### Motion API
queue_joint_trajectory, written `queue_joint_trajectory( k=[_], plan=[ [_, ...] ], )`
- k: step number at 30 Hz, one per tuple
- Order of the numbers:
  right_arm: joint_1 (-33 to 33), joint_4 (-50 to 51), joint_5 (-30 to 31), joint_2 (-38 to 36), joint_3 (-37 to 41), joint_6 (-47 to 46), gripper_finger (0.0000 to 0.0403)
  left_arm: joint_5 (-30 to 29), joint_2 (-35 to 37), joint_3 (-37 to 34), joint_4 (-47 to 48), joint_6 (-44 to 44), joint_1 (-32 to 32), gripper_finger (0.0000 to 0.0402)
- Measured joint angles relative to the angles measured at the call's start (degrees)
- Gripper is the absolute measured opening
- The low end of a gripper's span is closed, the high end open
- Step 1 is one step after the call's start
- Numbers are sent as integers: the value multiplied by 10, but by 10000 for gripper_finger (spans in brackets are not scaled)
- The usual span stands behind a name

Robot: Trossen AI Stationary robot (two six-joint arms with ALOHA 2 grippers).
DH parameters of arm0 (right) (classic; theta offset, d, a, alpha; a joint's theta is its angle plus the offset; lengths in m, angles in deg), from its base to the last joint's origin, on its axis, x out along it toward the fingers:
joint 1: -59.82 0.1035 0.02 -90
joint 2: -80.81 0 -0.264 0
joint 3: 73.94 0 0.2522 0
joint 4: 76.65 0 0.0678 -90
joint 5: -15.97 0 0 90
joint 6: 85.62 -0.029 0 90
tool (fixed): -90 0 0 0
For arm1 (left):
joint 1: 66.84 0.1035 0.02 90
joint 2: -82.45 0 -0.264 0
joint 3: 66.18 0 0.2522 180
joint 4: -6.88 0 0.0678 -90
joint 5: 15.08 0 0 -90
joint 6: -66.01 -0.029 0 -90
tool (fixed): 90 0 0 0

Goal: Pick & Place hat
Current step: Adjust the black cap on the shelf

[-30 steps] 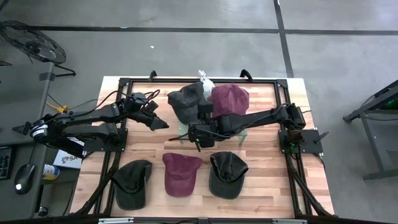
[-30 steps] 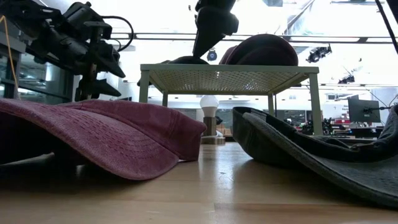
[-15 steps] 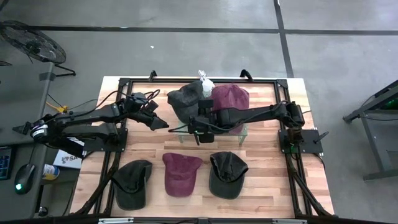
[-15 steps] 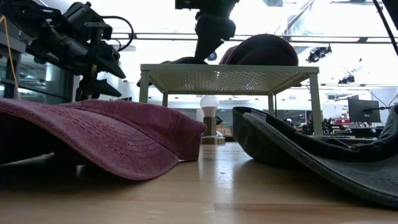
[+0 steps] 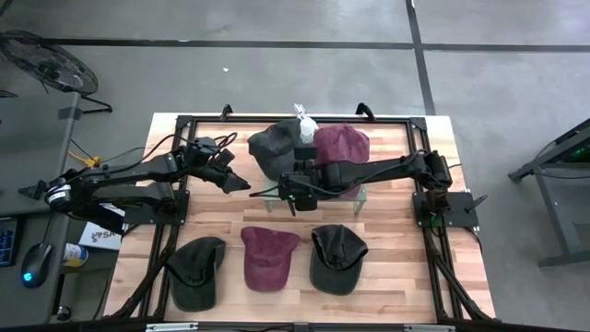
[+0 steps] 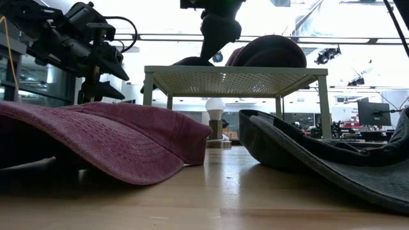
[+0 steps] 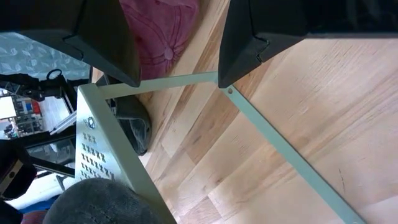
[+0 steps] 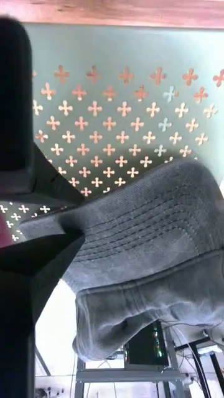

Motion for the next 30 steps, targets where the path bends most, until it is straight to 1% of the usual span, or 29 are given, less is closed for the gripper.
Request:
queue_joint_trajectory(
  k=[5, 8, 15, 17, 23, 27, 30],
  plan=[
    [6, -4, 12, -1, 0, -1, 26, 0, 0, 0, -2, 0, 0, 211],
    [15, -6, 26, -1, 0, 2, 10, 0, 0, 0, -4, 0, 0, 211],
    [36, -25, 60, -3, 0, -25, 4, 0, 0, 0, -4, 1, 0, 211],
    [39, -39, 81, -6, 0, -38, 3, 0, 0, 0, -5, 1, 0, 211],
    [50, -38, 136, -22, 0, -76, 1, 0, 0, 0, -23, 10, 0, 211],
    [61, -37, 171, -31, 0, -92, 0, 2, 0, 0, -51, 16, 0, 211],
    [70, -37, 196, -40, 0, -96, 0, 2, 0, 5, -50, 17, 0, 211]
  ],
)
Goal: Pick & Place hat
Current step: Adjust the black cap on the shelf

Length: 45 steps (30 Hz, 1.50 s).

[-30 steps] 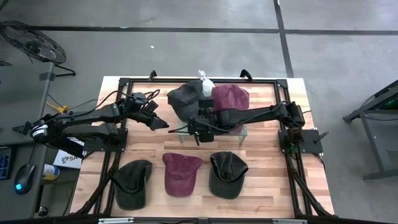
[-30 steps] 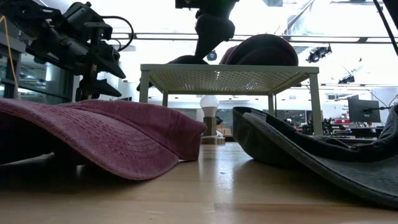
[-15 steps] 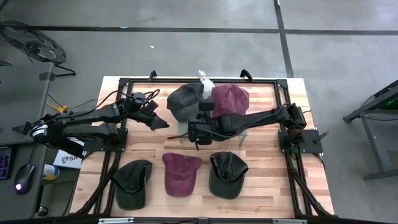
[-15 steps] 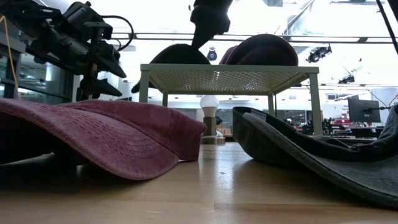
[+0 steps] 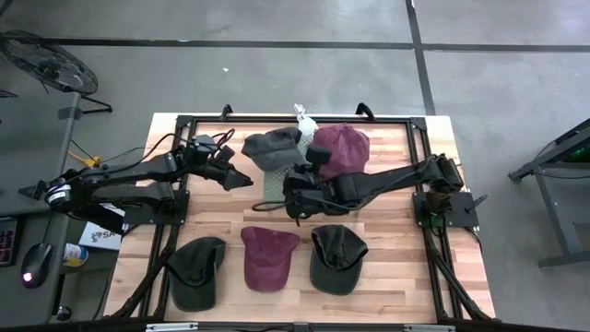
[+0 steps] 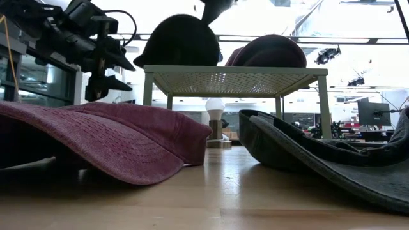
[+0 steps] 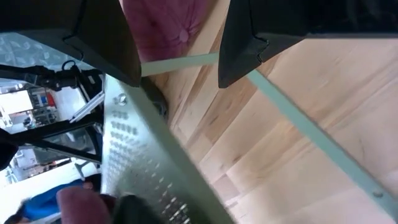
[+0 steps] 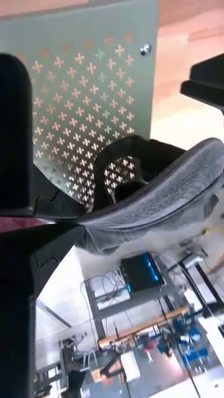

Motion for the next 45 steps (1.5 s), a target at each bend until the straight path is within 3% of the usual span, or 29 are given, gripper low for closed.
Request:
queue_joint_trajectory(
  k=[12, 22, 29, 36, 39, 42, 45],
  plan=[
    [38, 1, 81, -22, -2, 0, 0, 13, 0, 41, 8, 1, 0, 211],
    [49, 96, 144, -22, -68, 3, 0, 18, 12, 117, 13, 2, 0, 211],
    [57, 119, 146, -22, -80, 23, 0, -13, 42, 241, 46, -20, 22, 211],
    [71, 116, 140, -22, -80, 44, 0, -109, 32, 416, 159, -114, 109, 211],
    [74, 109, 148, -22, -80, 86, 0, -49, -15, 479, 184, -117, 155, 211],
    [74, 92, 152, -22, -80, 144, 0, 89, -79, 525, 194, -102, 195, 211],
    [74, 79, 200, -21, -80, 224, 0, 218, -157, 561, 198, -91, 214, 211]
  ],
)
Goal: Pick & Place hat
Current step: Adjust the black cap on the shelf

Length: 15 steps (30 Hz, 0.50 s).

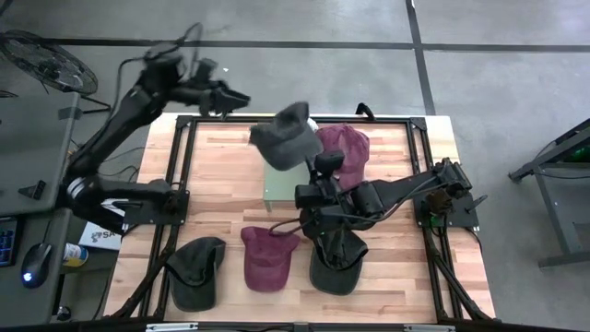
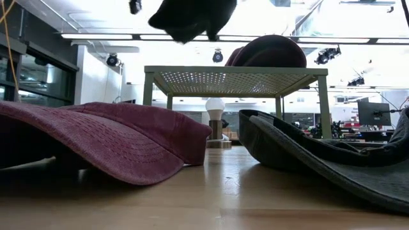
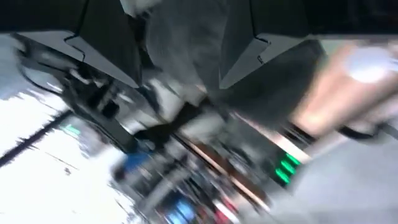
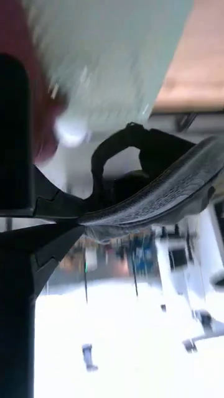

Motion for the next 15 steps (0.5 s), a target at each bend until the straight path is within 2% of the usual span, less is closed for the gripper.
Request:
queue_joint_trajectory(
  k=[5, 11, 15],
  plan=[
    [-2, -29, 72, 0, 0, 136, 0, 104, -104, 48, 7, 14, 36, 211],
    [-2, -49, 83, 0, 0, 209, 0, 201, -187, 102, -28, 33, 79, 211],
    [-2, -52, 90, 0, 0, 244, 0, 223, -228, 124, -51, 54, 95, 211]
  ],
)
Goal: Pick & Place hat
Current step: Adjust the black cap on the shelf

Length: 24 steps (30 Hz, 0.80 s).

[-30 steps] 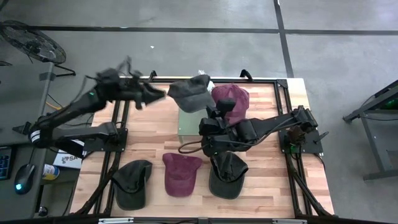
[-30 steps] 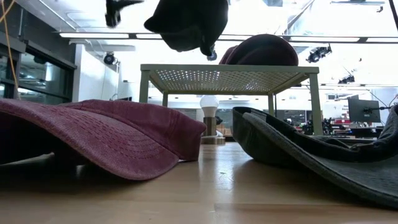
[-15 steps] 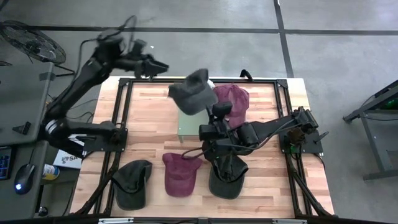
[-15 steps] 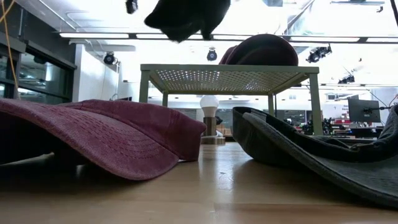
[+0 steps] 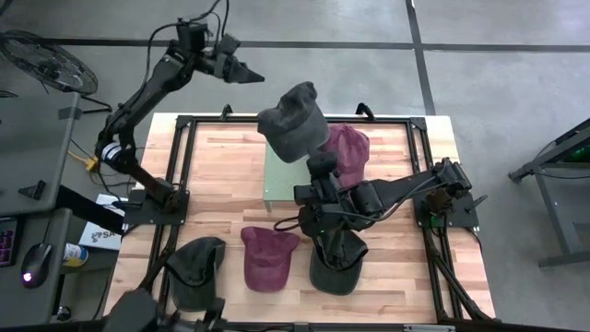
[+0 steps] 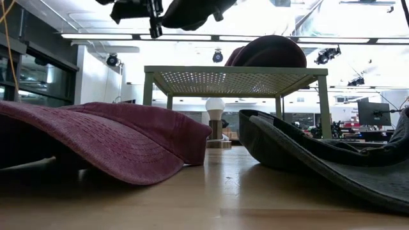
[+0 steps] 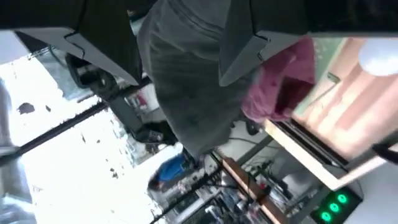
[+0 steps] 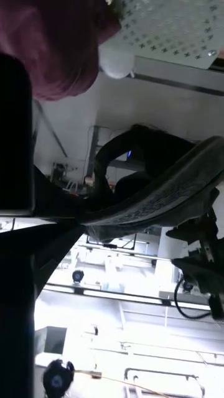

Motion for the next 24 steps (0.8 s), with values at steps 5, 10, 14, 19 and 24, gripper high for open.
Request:
queue_joint_trajectory(
  k=[5, 10, 14, 19, 24],
  plan=[
    [0, -20, -2, 0, 0, 36, 0, 33, -35, 1, -30, 34, 6, 211],
    [-3, -37, -9, 0, 0, 53, 0, 72, -60, 2, -37, 44, -17, 211],
    [-5, -46, -9, 0, 0, 61, 0, 72, -66, 2, -41, 44, -32, 211],
    [-2, -64, -9, 0, 0, 64, 0, 43, -82, 2, -39, 44, -31, 211],
    [6, -64, -8, 0, 0, 65, 0, 38, -86, 2, -36, 40, -26, 211]
  ],
)
